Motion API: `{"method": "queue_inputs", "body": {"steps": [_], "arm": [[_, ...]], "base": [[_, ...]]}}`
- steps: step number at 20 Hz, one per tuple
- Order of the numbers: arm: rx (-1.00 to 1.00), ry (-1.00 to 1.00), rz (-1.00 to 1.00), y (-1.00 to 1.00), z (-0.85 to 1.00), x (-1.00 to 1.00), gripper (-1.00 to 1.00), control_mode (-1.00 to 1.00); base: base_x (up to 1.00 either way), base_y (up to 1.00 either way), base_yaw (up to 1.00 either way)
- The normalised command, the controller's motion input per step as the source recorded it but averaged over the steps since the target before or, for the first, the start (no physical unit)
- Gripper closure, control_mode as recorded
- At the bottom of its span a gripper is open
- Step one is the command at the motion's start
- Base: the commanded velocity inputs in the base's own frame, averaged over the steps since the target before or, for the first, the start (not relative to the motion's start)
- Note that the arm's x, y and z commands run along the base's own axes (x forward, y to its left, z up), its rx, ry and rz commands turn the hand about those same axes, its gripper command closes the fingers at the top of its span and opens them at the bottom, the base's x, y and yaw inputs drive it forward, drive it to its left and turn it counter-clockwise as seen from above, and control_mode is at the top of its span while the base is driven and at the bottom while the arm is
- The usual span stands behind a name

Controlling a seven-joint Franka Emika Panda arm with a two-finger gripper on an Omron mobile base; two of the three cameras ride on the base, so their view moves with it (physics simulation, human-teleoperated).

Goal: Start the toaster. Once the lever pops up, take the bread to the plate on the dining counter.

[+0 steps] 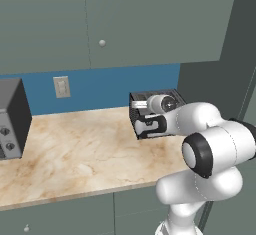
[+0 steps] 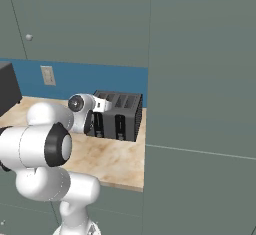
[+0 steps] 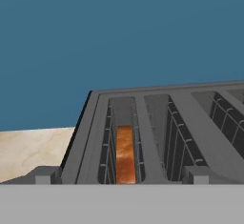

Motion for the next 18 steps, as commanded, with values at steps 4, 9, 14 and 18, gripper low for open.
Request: {"method": "queue_inputs", "body": {"steps": [4,9,14,18], "arm": [[0.0,0.0,0.0,0.0,0.0,0.0,-1.0,-1.0],[0.0,0.0,0.0,0.0,0.0,0.0,-1.0,-1.0],[0.0,0.0,0.0,0.0,0.0,0.0,-1.0,-1.0],[0.0,0.0,0.0,0.0,0.0,0.0,-1.0,-1.0]], "base": [[0.0,0.0,0.0],[0.0,0.0,0.0],[0.0,0.0,0.0],[0.0,0.0,0.0]]}}
